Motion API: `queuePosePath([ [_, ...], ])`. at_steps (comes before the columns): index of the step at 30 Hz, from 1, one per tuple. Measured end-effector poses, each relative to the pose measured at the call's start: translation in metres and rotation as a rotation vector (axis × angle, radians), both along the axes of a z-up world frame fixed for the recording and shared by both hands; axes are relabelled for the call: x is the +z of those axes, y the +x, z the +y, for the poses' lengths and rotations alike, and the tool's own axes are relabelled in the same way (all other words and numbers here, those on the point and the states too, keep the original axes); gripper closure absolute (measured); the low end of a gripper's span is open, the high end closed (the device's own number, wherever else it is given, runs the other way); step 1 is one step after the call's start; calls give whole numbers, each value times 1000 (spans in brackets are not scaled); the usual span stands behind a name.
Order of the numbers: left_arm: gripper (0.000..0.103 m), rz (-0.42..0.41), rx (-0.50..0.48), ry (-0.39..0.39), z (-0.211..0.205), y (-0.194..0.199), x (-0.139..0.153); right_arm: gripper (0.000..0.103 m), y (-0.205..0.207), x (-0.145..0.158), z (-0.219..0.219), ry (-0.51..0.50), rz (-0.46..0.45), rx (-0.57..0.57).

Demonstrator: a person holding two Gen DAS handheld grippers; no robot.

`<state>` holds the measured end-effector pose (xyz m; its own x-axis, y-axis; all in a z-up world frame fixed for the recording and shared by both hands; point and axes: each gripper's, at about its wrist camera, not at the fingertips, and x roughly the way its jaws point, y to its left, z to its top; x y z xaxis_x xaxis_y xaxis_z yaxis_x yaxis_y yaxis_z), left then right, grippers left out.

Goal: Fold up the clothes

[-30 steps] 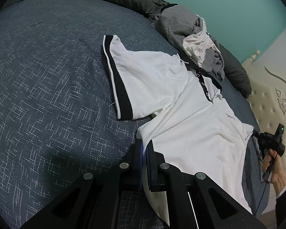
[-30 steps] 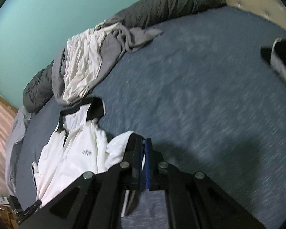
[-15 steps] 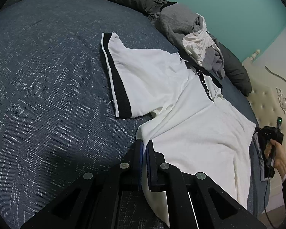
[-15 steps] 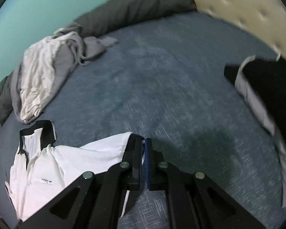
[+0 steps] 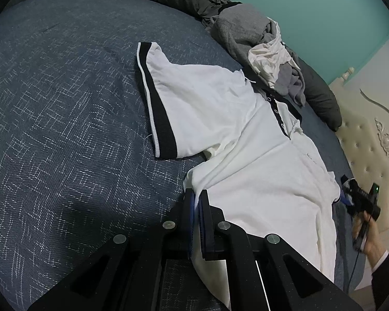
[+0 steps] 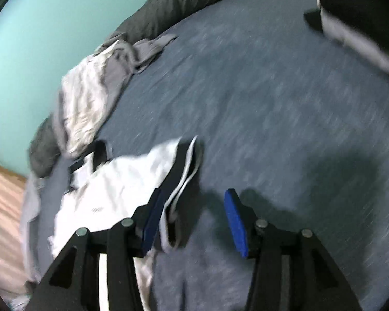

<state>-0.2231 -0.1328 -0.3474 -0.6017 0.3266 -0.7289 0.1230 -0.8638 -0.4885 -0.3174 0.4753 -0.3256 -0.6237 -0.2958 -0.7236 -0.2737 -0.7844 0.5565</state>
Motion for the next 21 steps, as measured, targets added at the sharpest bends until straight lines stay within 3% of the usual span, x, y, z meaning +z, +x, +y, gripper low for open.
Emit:
queuePosePath([
  [4, 99, 0, -1, 2, 0, 1, 0, 54, 4, -8, -19, -37, 14, 42],
  [9, 99, -1, 1, 7, -1, 0, 0, 55, -2, -14, -41, 5, -17, 86],
  [15, 99, -1, -1, 10, -2, 1, 0, 97, -10, -2, -56, 163, -78, 111],
  [21, 99, 0, -5, 10, -1, 1, 1, 100, -15, 42, -54, 331, -77, 127],
])
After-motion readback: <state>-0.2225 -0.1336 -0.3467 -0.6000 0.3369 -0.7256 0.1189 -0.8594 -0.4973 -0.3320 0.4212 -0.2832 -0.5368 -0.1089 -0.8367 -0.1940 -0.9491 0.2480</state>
